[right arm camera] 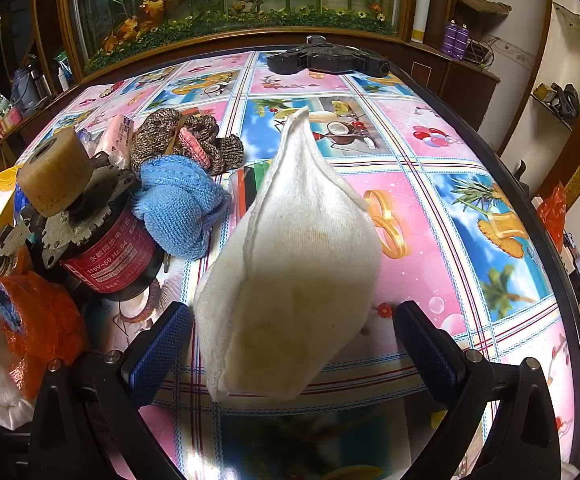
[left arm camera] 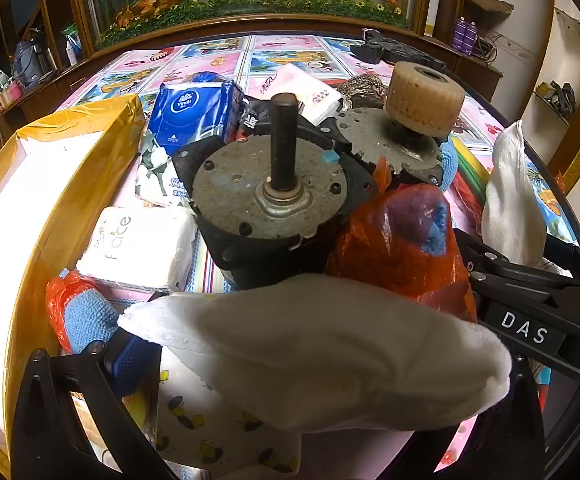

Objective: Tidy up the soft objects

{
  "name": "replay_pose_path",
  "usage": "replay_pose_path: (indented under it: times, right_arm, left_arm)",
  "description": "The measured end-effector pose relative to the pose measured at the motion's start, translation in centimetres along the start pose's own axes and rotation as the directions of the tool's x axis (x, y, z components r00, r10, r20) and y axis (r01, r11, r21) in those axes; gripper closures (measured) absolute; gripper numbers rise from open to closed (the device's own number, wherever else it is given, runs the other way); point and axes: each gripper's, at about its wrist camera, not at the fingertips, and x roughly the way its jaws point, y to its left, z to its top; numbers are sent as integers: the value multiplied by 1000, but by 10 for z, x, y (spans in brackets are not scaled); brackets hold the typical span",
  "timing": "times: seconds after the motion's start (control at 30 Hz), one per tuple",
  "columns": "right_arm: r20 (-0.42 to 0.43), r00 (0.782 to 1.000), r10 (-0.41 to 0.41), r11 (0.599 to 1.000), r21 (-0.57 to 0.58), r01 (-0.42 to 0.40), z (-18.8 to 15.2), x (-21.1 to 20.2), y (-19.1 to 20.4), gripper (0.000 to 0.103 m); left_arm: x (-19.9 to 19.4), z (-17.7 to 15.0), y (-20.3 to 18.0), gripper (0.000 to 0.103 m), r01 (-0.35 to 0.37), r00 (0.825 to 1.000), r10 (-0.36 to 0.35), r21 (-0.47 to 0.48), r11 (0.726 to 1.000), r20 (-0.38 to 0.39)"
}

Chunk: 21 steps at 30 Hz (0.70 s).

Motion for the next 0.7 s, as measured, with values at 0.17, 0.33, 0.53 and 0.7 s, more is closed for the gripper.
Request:
replay_pose_path:
  times: [0.17, 0.33, 0.53, 0.7]
  right_arm:
    - [-4, 1000, 2, 1000, 1, -2, 0, 0, 0, 1]
    - [-4, 1000, 2, 1000, 2, -2, 1, 0, 0, 1]
    - [-3, 1000, 1, 1000, 1, -1, 0, 0, 0, 1]
    - [-2, 1000, 1, 1000, 1, -1, 0, 0, 0, 1]
  left_arm:
    - [0, 0, 0, 0, 0, 1000, 0, 1, 1000, 0]
    - [0, 0, 0, 0, 0, 1000, 0, 1, 1000, -1]
    - [0, 0, 0, 0, 0, 1000, 0, 0, 1000, -1]
    - [0, 0, 0, 0, 0, 1000, 0, 0, 1000, 0]
